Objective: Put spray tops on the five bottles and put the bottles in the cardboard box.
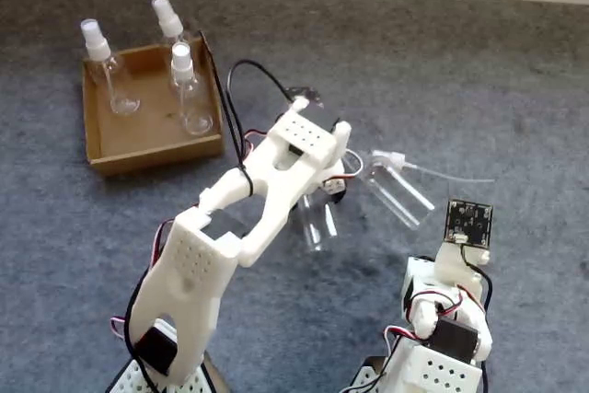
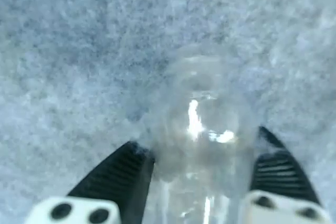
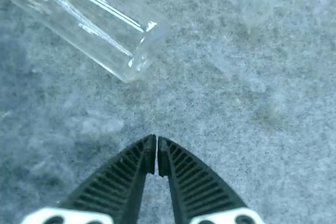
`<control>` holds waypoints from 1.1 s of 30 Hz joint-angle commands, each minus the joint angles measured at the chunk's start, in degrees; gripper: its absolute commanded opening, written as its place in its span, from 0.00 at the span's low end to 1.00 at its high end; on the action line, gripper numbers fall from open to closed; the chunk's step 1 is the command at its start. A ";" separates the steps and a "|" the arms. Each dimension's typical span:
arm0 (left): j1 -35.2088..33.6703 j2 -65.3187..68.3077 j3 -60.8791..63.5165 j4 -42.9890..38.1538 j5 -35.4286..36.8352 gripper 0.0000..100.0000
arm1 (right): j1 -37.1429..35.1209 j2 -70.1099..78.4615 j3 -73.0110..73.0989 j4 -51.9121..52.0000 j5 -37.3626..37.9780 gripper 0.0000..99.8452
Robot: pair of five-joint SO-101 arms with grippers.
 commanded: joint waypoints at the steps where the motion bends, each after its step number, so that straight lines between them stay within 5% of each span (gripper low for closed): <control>1: -1.01 -0.31 -4.09 2.99 0.00 0.02 | -0.40 -0.48 7.43 0.40 0.62 0.01; 11: -1.10 -0.84 -4.26 3.87 -0.26 0.06 | -0.40 -0.48 7.43 0.40 0.62 0.01; 20: -1.01 -1.01 -13.76 14.95 -13.54 0.06 | -0.40 -0.48 7.43 0.40 0.62 0.01; 33: 0.40 -24.22 4.09 14.77 -15.56 0.06 | -0.40 -0.48 7.43 0.40 0.62 0.01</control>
